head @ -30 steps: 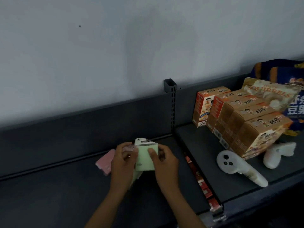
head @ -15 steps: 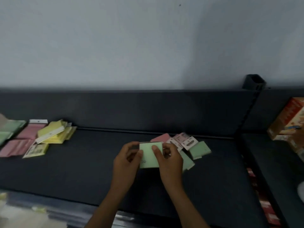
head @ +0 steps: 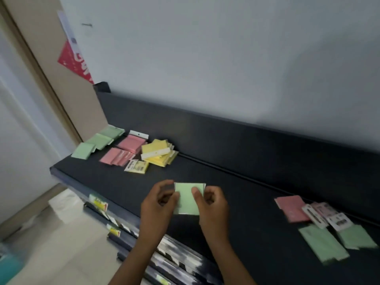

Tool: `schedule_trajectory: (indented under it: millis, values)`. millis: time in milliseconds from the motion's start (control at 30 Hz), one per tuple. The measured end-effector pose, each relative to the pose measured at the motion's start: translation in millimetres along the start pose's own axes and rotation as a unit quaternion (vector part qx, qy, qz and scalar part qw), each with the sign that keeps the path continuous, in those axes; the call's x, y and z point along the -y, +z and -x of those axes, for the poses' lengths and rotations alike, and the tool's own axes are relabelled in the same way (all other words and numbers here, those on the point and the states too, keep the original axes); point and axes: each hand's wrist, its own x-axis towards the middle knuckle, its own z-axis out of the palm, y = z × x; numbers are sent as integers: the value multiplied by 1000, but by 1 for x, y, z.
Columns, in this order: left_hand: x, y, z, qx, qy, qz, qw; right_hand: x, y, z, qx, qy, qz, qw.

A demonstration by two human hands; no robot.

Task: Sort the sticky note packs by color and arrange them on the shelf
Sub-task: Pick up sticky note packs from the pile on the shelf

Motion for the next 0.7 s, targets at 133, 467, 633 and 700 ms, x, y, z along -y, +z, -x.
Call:
schedule_trajectory:
  millis: [133,467,633,700]
  values:
    - [13,-65,-19,-52,1,-4,999,17,69,15,56,34,-18,998]
    - [51,-227,-48,-159,-12,-35,987,41,237,55,169,49,-33,984]
    - [60,-307,-60,-197,0,-87,977,58,316,79,223,16,-13,975]
    - [64,-333,-60,-219,-5,-107,970,67,340,91,237,-5,-6,972]
